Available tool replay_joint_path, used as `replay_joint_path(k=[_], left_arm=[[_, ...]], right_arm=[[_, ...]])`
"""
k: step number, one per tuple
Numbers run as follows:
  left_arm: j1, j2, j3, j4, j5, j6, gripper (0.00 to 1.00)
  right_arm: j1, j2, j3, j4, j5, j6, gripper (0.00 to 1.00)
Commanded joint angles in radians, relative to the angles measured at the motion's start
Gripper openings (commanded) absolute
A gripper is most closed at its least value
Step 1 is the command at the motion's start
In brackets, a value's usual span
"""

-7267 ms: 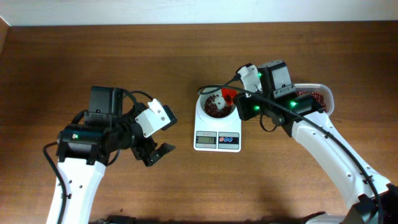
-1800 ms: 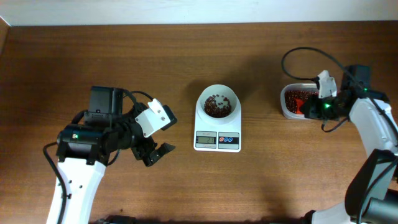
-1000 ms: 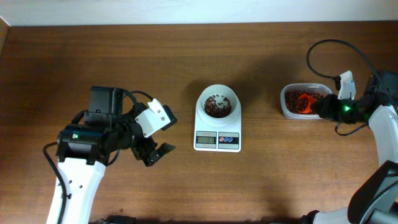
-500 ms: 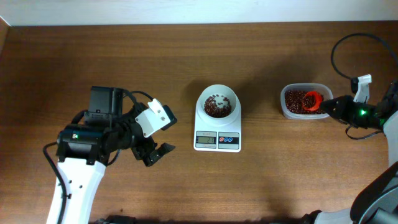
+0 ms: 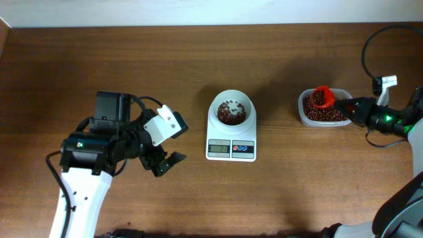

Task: Scoop and weigh 50g on scale
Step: 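Carry the filled scoop with the right gripper over the scale bowl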

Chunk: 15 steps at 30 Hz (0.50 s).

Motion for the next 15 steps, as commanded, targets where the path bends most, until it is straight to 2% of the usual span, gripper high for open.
replay_joint_path(k=[1, 15], left_arm=[[0.005, 0.003, 0.019, 0.002, 0.003, -0.005, 0.99], [0.005, 0.003, 0.019, 0.002, 0.003, -0.005, 0.99]], right_arm=[[0.029, -0.023, -0.003, -0.004, -0.085, 0.003, 0.04], [0.368, -0.023, -0.003, 0.031, -0.085, 0.031, 0.04]])
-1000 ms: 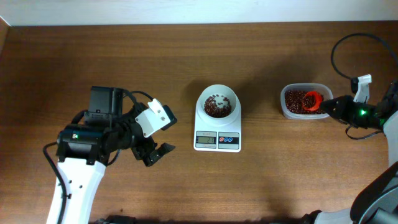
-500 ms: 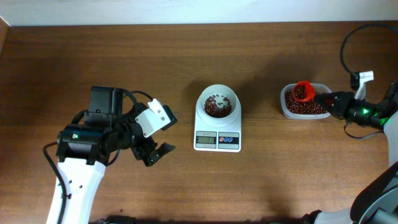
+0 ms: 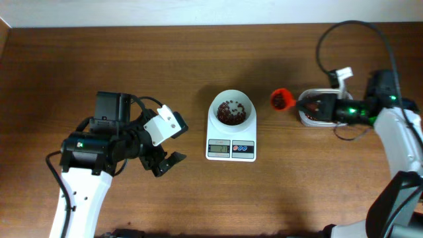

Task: Scoop and weigh 50g on scale
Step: 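Carry the filled scoop with the right gripper over the scale bowl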

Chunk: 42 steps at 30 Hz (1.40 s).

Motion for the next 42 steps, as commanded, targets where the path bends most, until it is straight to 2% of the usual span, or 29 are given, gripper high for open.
replay_joint_path(k=[1, 7, 12, 20, 22, 25, 27, 29, 32, 35, 38, 42], left_arm=[[0.005, 0.003, 0.019, 0.002, 0.003, -0.005, 0.99], [0.005, 0.003, 0.019, 0.002, 0.003, -0.005, 0.99], [0.005, 0.003, 0.019, 0.002, 0.003, -0.005, 0.99], [0.005, 0.003, 0.019, 0.002, 0.003, -0.005, 0.99], [0.005, 0.003, 0.019, 0.002, 0.003, -0.005, 0.99], [0.005, 0.003, 0.019, 0.002, 0.003, -0.005, 0.99], [0.005, 0.003, 0.019, 0.002, 0.003, -0.005, 0.99], [0.005, 0.003, 0.019, 0.002, 0.003, -0.005, 0.99], [0.005, 0.003, 0.019, 0.002, 0.003, -0.005, 0.99], [0.005, 0.003, 0.019, 0.002, 0.003, -0.005, 0.99], [0.005, 0.003, 0.019, 0.002, 0.003, -0.005, 0.99], [0.005, 0.003, 0.019, 0.002, 0.003, -0.005, 0.99]], right_arm=[[0.100, -0.023, -0.003, 0.047, -0.031, 0.048, 0.04], [0.246, -0.022, -0.003, 0.199, 0.051, 0.161, 0.04], [0.323, -0.023, -0.003, 0.246, 0.213, 0.159, 0.04], [0.376, -0.023, -0.003, 0.300, 0.301, 0.156, 0.04], [0.392, -0.023, -0.003, 0.297, 0.301, 0.098, 0.04], [0.399, -0.023, -0.003, 0.297, 0.444, 0.088, 0.04], [0.399, -0.023, -0.003, 0.297, 0.416, 0.094, 0.04], [0.399, -0.023, -0.003, 0.297, 0.342, 0.037, 0.04], [0.399, -0.023, -0.003, 0.296, 0.448, 0.076, 0.04], [0.399, -0.023, -0.003, 0.302, 0.318, -0.010, 0.04], [0.399, -0.023, -0.003, 0.308, 0.411, 0.048, 0.04], [0.399, -0.023, -0.003, 0.315, 0.357, 0.031, 0.04]])
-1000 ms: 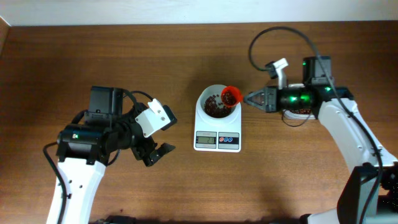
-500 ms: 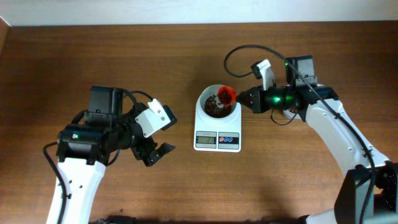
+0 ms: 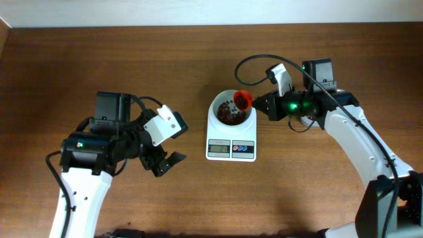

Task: Scoop and weigh 50g on scale
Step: 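Carry the filled scoop with the right gripper over the scale bowl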

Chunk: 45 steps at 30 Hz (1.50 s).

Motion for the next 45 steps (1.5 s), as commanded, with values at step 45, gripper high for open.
replay_joint_path(k=[45], left_arm=[[0.005, 0.003, 0.019, 0.002, 0.003, -0.005, 0.99]], right_arm=[[0.005, -0.022, -0.002, 0.033, 0.059, 0.090, 0.04]])
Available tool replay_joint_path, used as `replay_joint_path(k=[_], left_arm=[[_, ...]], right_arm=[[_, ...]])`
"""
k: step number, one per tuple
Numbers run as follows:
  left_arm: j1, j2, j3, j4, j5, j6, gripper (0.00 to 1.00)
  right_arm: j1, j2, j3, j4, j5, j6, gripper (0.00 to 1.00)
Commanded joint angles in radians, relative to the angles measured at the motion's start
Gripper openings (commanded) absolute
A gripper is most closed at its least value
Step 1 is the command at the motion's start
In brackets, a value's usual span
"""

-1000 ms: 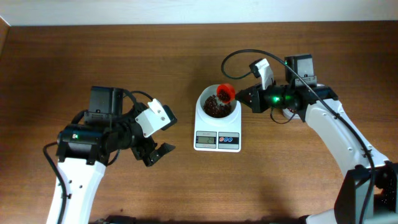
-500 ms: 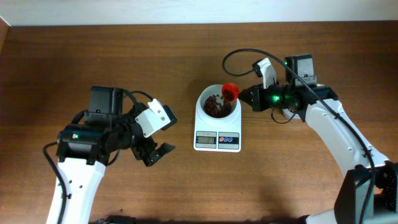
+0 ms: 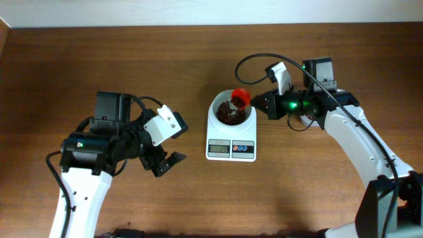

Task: Scoop and weigh 50g on scale
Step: 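Carry the filled scoop with the right gripper over the scale bowl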

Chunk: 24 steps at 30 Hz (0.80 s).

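A white scale (image 3: 231, 149) sits mid-table with a white bowl (image 3: 246, 122) on it holding dark red beans (image 3: 228, 114). My right gripper (image 3: 260, 104) is shut on the handle of a red scoop (image 3: 240, 98), whose cup hangs tilted over the bowl's right rim. The bean container is hidden behind the right arm. My left gripper (image 3: 166, 162) stands open, low at the left, apart from the scale, with nothing between its fingers.
The right arm (image 3: 350, 135) runs from the lower right edge up to the scale's right side, with a black cable looping above it. The left arm (image 3: 86, 165) fills the lower left.
The red scoop over the bowl has shifted slightly left and tipped further. The left arm has not moved.
My right gripper held the red scoop in the bean container at far right. Then the loaded scoop was between the container and the scale. Later it hung over the bowl's right rim, and now it is tilted there. The left arm stayed put.
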Motion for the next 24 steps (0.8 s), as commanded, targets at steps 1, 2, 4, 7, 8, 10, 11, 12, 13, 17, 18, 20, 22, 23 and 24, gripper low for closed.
replay_joint_path(k=[1, 2, 4, 7, 8, 10, 11, 12, 13, 17, 18, 20, 22, 23, 24], left_arm=[[0.005, 0.003, 0.019, 0.002, 0.003, -0.005, 0.99], [0.005, 0.003, 0.019, 0.002, 0.003, -0.005, 0.99], [0.005, 0.003, 0.019, 0.002, 0.003, -0.005, 0.99], [0.005, 0.003, 0.019, 0.002, 0.003, -0.005, 0.99], [0.005, 0.003, 0.019, 0.002, 0.003, -0.005, 0.99], [0.005, 0.003, 0.019, 0.002, 0.003, -0.005, 0.99], [0.005, 0.003, 0.019, 0.002, 0.003, -0.005, 0.99], [0.005, 0.003, 0.019, 0.002, 0.003, -0.005, 0.99], [0.005, 0.003, 0.019, 0.002, 0.003, -0.005, 0.99], [0.005, 0.003, 0.019, 0.002, 0.003, -0.005, 0.99], [0.005, 0.003, 0.019, 0.002, 0.003, -0.005, 0.99], [0.005, 0.003, 0.019, 0.002, 0.003, -0.005, 0.99], [0.005, 0.003, 0.019, 0.002, 0.003, -0.005, 0.99], [0.005, 0.003, 0.019, 0.002, 0.003, -0.005, 0.99], [0.005, 0.003, 0.019, 0.002, 0.003, -0.005, 0.99]], right_arm=[[0.005, -0.022, -0.002, 0.003, 0.063, 0.058, 0.04], [0.006, -0.022, -0.002, 0.003, -0.044, -0.015, 0.04], [0.006, -0.022, -0.002, 0.010, -0.105, -0.089, 0.04], [0.005, -0.022, -0.002, 0.003, 0.071, 0.064, 0.04], [0.006, -0.022, -0.002, 0.002, 0.005, 0.021, 0.04], [0.006, -0.022, -0.002, 0.009, -0.089, -0.073, 0.04], [0.005, -0.022, -0.002, 0.011, -0.020, -0.022, 0.04], [0.005, -0.022, -0.002, 0.005, 0.057, 0.044, 0.04], [0.005, -0.022, -0.002, 0.000, 0.044, 0.039, 0.04], [0.005, -0.020, -0.002, -0.010, 0.065, 0.031, 0.04], [0.005, -0.020, -0.002, -0.017, 0.069, 0.039, 0.04], [0.006, -0.021, -0.002, -0.021, -0.066, -0.057, 0.04], [0.006, -0.020, -0.002, -0.013, -0.080, -0.082, 0.04], [0.005, -0.020, -0.002, -0.012, -0.003, -0.034, 0.04], [0.005, -0.020, -0.002, -0.013, 0.023, -0.009, 0.04]])
